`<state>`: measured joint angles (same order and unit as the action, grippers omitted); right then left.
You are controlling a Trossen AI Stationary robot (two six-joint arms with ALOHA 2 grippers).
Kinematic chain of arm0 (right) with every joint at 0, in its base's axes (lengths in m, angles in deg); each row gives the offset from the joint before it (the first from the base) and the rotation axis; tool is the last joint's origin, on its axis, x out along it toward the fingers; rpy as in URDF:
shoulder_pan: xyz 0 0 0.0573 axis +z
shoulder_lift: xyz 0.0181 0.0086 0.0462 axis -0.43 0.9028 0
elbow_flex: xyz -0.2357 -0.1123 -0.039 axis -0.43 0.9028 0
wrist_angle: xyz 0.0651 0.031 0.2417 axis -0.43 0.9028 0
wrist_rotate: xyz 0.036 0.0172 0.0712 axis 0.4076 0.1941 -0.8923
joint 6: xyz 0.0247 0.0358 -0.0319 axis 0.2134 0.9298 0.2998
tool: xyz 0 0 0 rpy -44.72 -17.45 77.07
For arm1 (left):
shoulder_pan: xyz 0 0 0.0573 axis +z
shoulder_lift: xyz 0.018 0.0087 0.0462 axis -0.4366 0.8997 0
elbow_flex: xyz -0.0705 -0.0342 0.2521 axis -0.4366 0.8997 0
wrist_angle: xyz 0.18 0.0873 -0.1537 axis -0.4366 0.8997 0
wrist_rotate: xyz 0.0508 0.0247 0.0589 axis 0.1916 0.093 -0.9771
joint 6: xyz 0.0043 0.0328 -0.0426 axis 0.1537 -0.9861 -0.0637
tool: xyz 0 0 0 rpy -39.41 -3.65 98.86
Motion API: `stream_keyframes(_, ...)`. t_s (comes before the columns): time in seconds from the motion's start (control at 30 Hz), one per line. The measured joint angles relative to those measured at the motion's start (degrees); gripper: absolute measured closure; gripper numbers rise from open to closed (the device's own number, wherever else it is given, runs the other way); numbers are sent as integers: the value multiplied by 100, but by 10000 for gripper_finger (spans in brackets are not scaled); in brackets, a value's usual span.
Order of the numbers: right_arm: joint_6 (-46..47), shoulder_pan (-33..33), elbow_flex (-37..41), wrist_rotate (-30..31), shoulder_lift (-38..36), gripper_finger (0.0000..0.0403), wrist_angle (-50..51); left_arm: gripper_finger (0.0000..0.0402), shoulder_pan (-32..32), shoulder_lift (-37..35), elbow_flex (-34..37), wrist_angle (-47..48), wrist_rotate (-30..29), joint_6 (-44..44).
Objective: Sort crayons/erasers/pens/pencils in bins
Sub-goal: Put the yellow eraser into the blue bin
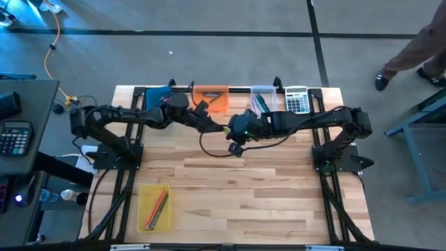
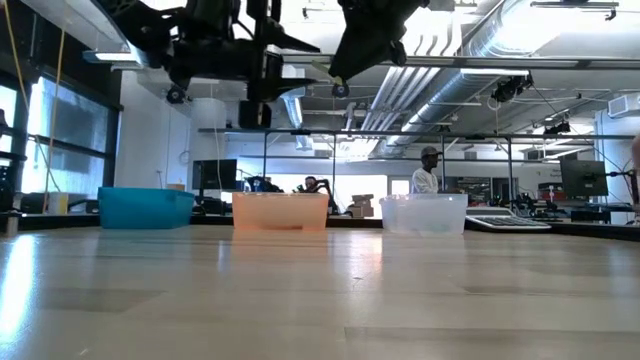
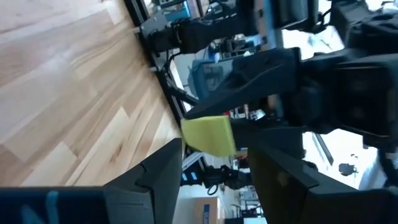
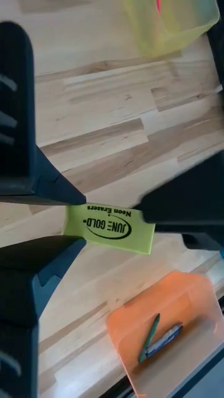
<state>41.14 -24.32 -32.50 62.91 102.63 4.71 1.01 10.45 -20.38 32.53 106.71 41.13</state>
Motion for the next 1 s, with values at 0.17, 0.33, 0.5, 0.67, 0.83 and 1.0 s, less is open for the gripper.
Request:
stream_keyframes(0.17, -116, 0, 0, -24, 0, 345, -36, 230, -65, 198, -10, 7, 17, 21)
stream_keyframes(0.33, -177, 0, 0, -74, 0, 345, -38, 250, -59, 210, -10, -50, -39, 0)
stream_keyframes(0.5, -287, 0, 0, -140, 0, 345, -40, 278, -23, 210, -10, -232, -142, 8)
stream_keyframes(0.67, -328, 0, 0, -125, 0, 345, -39, 312, 16, 210, -10, -234, -147, -65)
stream_keyframes(0.83, -330, 2, 2, 124, 0, 337, -40, 365, 16, 210, -10, -238, -142, -264)
stream_keyframes(1.0, -374, 4, 9, 349, 0, 309, -127, 393, 20, 210, -10, -235, -172, -567)
